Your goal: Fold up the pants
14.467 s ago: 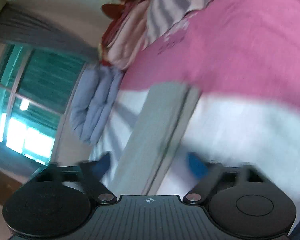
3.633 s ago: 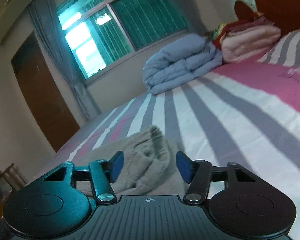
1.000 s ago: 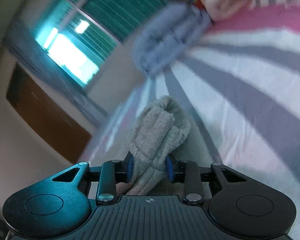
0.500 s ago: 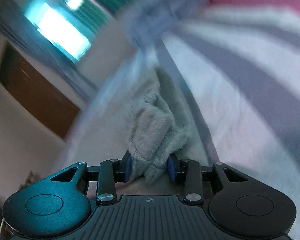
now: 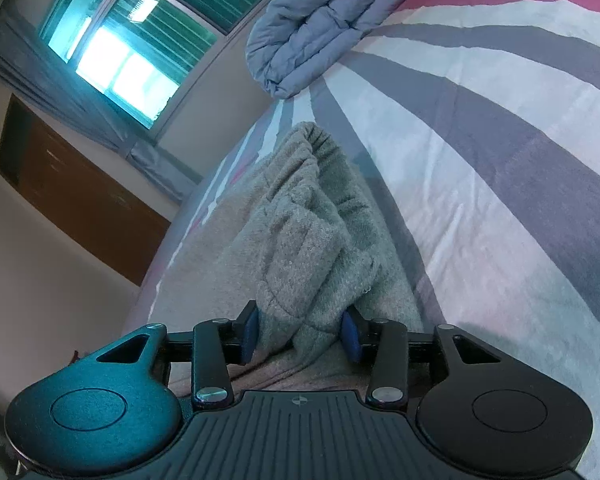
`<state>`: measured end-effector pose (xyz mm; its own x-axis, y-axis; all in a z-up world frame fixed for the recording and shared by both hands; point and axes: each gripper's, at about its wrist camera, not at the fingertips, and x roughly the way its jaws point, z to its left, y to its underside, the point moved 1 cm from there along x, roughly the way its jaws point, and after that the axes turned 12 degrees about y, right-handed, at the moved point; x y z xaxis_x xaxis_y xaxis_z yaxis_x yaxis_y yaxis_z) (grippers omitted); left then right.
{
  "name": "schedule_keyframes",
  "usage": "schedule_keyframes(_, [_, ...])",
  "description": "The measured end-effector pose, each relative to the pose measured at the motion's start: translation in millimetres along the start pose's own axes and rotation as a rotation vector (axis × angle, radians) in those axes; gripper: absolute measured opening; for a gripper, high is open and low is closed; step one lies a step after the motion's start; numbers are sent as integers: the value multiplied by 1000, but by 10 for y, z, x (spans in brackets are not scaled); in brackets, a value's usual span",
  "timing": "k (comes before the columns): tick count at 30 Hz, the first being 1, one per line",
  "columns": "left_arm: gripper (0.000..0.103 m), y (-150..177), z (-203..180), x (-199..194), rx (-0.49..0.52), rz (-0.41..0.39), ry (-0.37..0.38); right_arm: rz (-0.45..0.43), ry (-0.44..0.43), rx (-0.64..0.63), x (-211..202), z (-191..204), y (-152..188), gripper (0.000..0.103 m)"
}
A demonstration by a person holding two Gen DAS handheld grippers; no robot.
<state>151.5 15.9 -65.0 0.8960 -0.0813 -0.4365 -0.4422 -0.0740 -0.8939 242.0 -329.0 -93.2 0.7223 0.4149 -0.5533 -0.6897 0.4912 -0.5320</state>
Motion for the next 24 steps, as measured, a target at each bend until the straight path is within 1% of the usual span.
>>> schedule_keyframes(4, [83, 6, 1, 38, 6, 3, 7, -4, 4, -9, -6, 32, -1, 44])
schedule_keyframes(6, [80, 0, 29, 21, -9, -11, 10, -5, 5, -17, 1, 40, 3, 44])
schedule_keyframes(7, [81, 9, 59, 9, -33, -18, 7, -11, 5, -24, -14, 52, 11, 43])
schedule_keyframes(8, [81, 14, 66, 23, -40, -14, 11, -32, 11, -41, -39, 71, 17, 38])
schedule_keyframes(9, [83, 19, 53, 38, -35, -9, 4, -41, 31, -48, -41, 71, 23, 38])
schedule_keyframes(11, [83, 10, 55, 44, -46, -10, 5, -31, 39, -15, -10, 22, 32, 38])
schedule_keyframes(13, [87, -1, 92, 57, -60, 0, 7, -37, 52, -44, -28, 77, 40, 38])
schedule_keyframes(15, [87, -8, 105, 40, -58, 12, 13, -33, 53, -64, -45, 105, 48, 39])
schedule_keyframes(16, [87, -18, 111, 10, -58, 12, 19, -32, 50, -63, -79, 106, 46, 42])
schedule_keyframes(18, [86, -34, 136, -73, -68, 12, 29, -34, 35, -48, -173, 89, 50, 43])
schedule_keyframes(19, [87, -46, 148, -141, -79, 4, 40, -40, 31, -41, -245, 72, 48, 43])
schedule_keyframes(21, [89, -72, 154, -319, -95, -45, 47, -59, 17, -25, -380, 40, 26, 44])
schedule_keyframes(22, [90, -88, 153, -409, -92, -72, 47, -80, 10, -18, -469, 18, 17, 44])
schedule_keyframes(24, [92, -126, 152, -513, -97, -126, 42, -146, 29, -30, -623, 10, 18, 44])
